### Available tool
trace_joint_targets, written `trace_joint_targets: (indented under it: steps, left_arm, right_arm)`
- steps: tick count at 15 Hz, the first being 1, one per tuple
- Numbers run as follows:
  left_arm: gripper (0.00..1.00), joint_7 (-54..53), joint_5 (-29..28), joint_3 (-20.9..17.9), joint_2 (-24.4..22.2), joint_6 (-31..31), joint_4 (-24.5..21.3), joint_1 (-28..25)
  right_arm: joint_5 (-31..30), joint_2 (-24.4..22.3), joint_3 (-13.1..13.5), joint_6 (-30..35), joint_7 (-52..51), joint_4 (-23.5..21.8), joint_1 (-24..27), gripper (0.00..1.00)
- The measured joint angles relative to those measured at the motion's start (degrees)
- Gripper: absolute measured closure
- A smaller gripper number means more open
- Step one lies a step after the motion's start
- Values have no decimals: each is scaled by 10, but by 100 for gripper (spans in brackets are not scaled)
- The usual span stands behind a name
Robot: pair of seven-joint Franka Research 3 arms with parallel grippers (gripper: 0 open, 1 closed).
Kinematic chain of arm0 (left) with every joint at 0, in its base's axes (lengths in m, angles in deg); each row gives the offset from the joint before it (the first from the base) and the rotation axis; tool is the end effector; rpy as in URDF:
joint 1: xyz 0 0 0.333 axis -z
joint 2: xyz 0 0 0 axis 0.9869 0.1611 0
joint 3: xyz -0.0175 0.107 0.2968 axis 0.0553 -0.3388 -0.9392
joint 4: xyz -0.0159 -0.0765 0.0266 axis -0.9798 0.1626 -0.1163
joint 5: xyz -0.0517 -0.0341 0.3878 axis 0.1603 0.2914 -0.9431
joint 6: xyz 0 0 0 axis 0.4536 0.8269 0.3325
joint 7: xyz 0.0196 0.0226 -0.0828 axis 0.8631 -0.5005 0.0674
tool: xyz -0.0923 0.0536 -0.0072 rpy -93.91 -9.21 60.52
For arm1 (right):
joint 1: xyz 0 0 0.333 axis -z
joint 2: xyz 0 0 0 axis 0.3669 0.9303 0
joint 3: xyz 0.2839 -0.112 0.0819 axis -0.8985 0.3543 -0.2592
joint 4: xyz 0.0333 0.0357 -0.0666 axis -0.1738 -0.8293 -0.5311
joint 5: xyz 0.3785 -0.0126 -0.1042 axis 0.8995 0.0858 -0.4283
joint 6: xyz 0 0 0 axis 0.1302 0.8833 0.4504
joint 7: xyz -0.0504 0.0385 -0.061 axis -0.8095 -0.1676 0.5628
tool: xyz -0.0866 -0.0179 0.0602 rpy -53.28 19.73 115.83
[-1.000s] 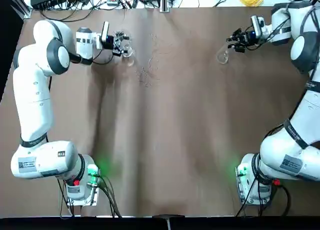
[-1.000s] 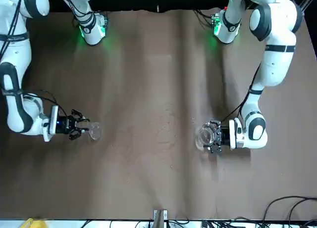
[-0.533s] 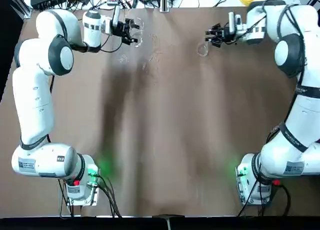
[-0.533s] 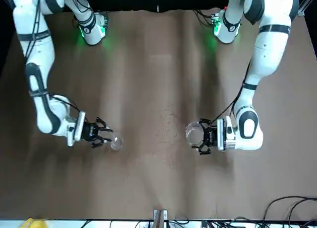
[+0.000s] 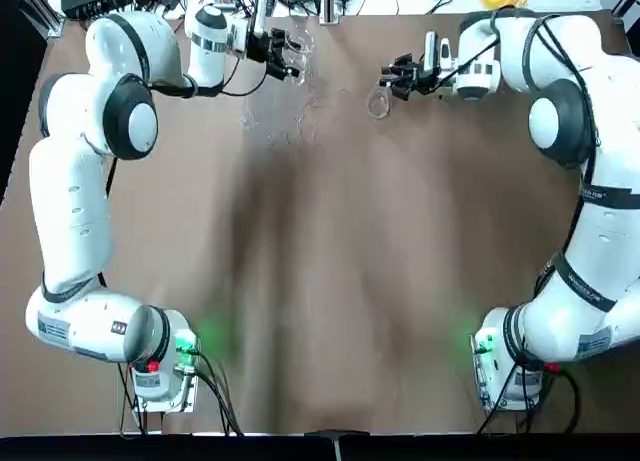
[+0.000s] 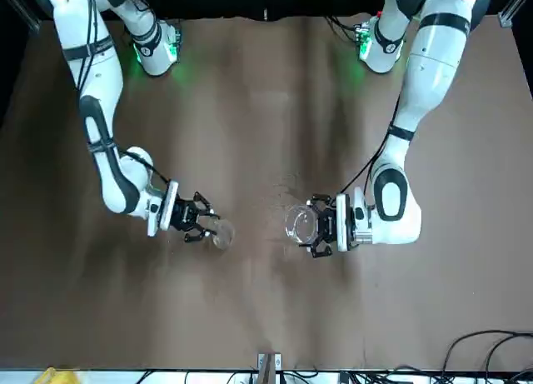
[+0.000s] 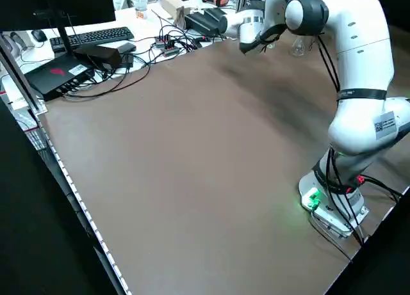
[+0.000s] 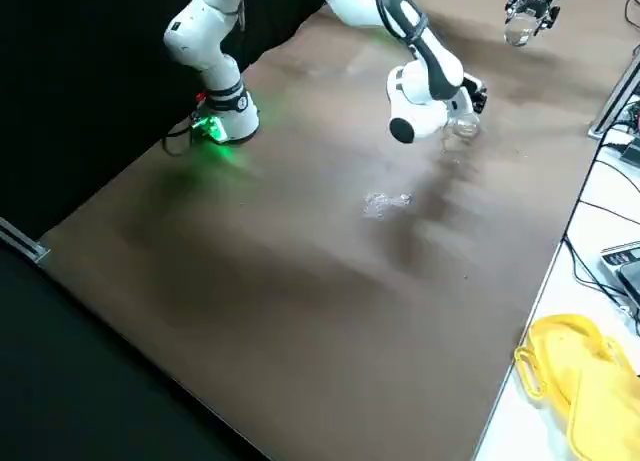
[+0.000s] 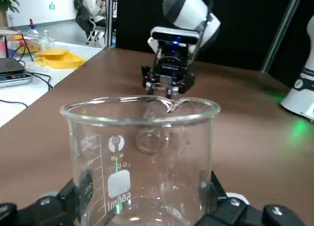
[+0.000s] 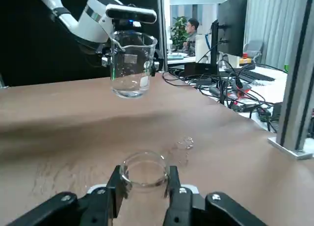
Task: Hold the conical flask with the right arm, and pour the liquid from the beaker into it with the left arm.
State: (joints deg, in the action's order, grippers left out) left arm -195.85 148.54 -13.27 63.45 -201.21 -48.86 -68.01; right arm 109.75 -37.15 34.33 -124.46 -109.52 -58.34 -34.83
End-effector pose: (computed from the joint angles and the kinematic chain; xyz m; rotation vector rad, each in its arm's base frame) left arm 0.6629 -0.2772 0.2442 1.4879 -1.3638 0.8891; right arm 0.6062 0.1947 0.1752 -1.5576 -1.2077 -1.2181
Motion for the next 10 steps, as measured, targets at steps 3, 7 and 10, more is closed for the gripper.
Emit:
trace_joint_targets:
  steps: [3, 7, 10]
  left_arm:
    - [2, 31, -1, 0, -15, -41, 0, 20]
    - [2, 74, -30, 0, -30, -101, 0, 52]
    - [2, 92, -46, -2, -33, -131, 0, 76]
  right_arm:
    - [42, -20, 0, -30, 0, -21, -37, 61]
    - [78, -41, 3, -85, 15, -30, -93, 61]
    - [100, -44, 6, -100, 25, -31, -123, 61]
